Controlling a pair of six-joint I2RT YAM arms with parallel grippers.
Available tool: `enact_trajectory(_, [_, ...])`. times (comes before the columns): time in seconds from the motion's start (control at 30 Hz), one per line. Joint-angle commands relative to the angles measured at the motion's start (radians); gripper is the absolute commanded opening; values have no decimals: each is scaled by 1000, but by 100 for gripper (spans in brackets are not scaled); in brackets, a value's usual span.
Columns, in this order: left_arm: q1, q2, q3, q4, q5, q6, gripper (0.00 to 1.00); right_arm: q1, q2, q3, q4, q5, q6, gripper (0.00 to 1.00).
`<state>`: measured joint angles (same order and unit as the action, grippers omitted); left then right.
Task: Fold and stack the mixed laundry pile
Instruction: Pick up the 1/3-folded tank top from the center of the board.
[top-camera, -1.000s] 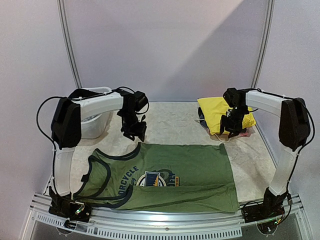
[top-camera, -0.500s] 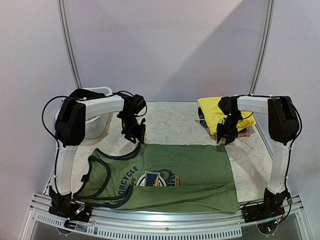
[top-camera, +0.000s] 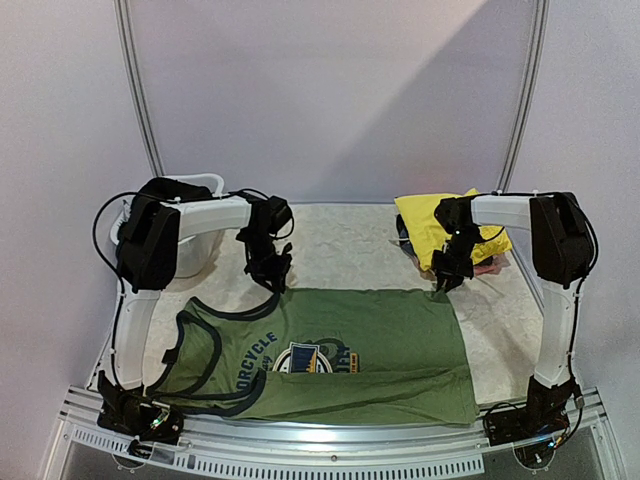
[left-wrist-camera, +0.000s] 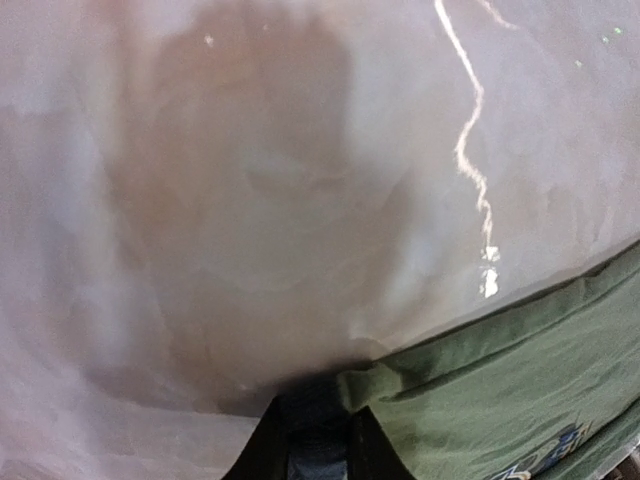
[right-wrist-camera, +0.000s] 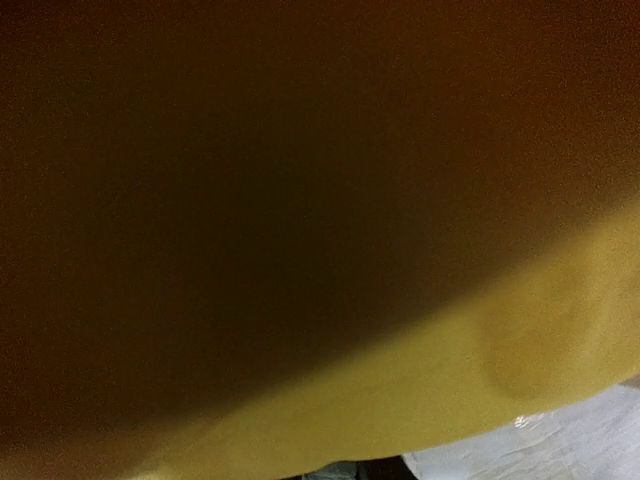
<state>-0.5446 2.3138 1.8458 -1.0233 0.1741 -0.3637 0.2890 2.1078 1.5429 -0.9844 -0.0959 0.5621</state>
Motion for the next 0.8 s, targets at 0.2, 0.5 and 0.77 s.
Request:
enact_trajectory(0.2, [11, 21, 18, 47, 42, 1, 0, -1, -31, 11, -50, 18, -3, 2])
enact_trajectory(0.5, [11, -21, 50, 45, 29, -15, 0, 0, -79, 49, -84, 42, -13, 0])
enact_trajectory(0.77, [12, 23, 163, -1, 11, -1, 0, -2, -37, 154, -115, 54, -37, 0])
